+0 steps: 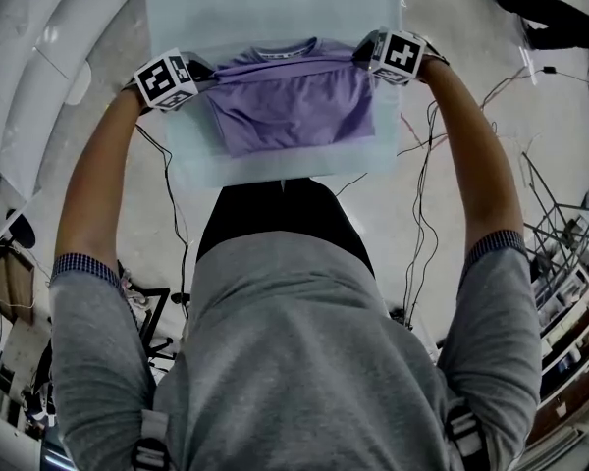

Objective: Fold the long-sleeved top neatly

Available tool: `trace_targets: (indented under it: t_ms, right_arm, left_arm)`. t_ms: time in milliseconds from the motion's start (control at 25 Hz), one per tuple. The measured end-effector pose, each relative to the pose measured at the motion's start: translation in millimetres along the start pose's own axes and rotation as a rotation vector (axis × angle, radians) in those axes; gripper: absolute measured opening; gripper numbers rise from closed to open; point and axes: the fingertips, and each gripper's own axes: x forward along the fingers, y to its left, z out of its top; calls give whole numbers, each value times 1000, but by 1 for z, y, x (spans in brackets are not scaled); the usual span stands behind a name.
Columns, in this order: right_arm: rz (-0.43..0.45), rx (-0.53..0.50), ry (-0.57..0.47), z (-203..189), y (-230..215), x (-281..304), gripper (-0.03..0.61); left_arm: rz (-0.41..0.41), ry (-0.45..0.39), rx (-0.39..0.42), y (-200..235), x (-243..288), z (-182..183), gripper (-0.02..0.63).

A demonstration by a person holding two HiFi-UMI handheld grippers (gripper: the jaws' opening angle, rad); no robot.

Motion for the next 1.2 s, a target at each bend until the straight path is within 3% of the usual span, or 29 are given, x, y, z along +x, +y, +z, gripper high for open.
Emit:
trace_targets:
  t_ms: [360,560,680,800,920,1200]
  right_arm:
    - [-143,14,12,5,-43,19,55]
    - [-294,29,62,-5,-73,16,86]
    - [-363,69,95,-20,-86,7,138]
    - [-406,163,67,-33,-91,-12,179]
    - [-424,306,-30,-35,-88,-33,219]
    - [-434,595,-286,-37,-57,-60,282]
  left_arm:
    - [97,-72,-112,44,17,-7,71]
    - [261,-92,-125,75,9,-16,132]
    - [381,-84,-140,92,-4,-29,155]
    - [458,-120,-187,98,-23,-30,181]
    - [500,-183,-262,93,-41,-28,207]
    - [510,-343,-428,54,-59,-21,261]
